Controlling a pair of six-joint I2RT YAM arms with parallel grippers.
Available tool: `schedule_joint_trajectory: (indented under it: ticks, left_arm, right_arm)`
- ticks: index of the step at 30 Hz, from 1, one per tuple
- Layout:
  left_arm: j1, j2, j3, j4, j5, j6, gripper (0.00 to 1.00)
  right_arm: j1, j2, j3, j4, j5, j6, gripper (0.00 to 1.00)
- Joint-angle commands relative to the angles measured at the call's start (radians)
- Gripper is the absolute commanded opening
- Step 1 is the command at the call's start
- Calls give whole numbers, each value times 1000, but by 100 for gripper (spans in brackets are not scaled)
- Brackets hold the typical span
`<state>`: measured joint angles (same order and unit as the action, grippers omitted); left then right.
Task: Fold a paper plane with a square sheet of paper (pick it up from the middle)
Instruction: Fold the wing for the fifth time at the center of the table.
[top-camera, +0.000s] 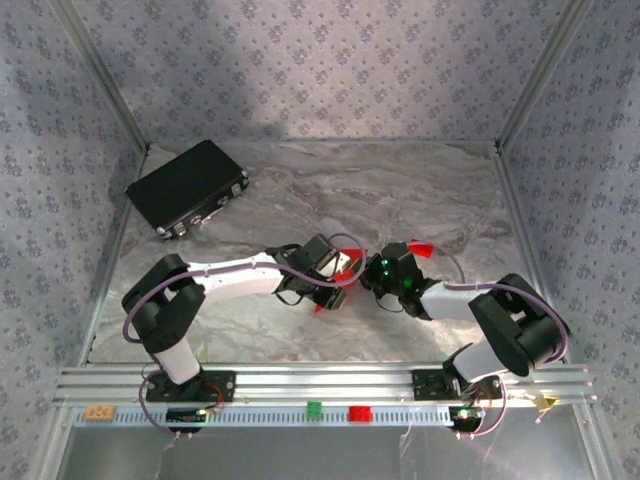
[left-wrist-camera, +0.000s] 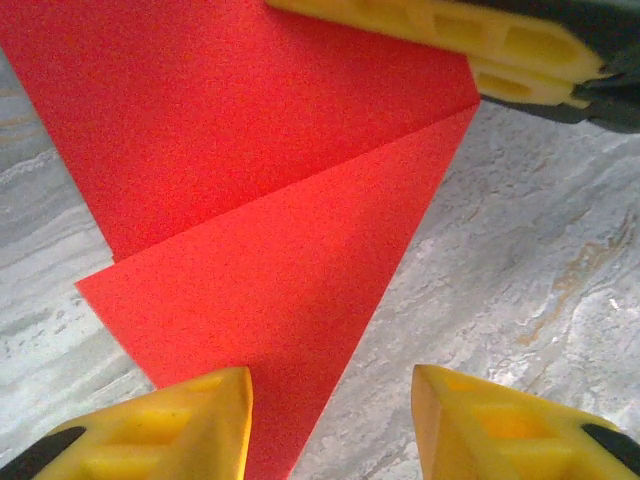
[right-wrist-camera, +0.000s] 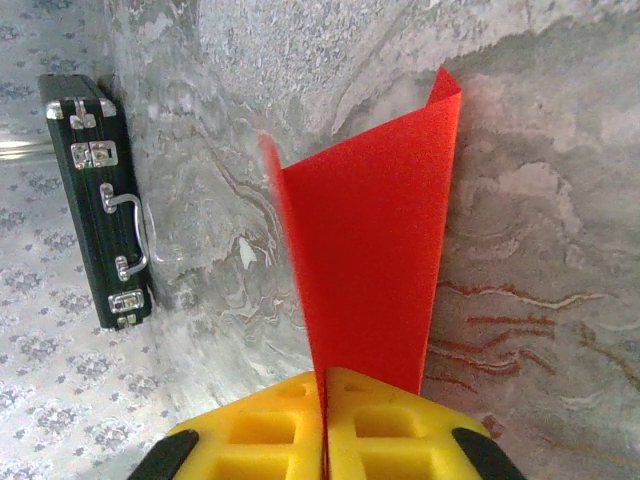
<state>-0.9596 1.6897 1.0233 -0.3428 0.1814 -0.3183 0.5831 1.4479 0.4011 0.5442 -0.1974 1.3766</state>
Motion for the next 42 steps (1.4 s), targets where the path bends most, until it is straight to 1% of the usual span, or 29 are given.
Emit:
schedule_joint_trajectory:
  ticks: [1, 9, 13, 27, 36, 42]
  left_arm:
    - [-22, 17, 28, -34, -61, 34, 46]
    - [-53, 41, 49, -53, -97, 44, 46]
    - [-62, 52, 58, -73, -151, 44, 46]
    - [-80, 88, 69, -75, -184, 43, 38]
    - [-90, 67, 60, -73, -235, 53, 40]
    - [-98, 63, 58, -69, -253, 62, 34]
  right_arm:
    - [-2, -12, 19, 3, -4, -2, 7]
    - [-3, -13, 21, 7, -7, 9, 5]
    - [-4, -15, 17, 10, -4, 17, 5]
    - [-7, -29, 21, 4, -2, 27, 5]
    - [-11, -44, 20, -10, 3, 26, 5]
    - [-12, -47, 22, -18, 1, 27, 5]
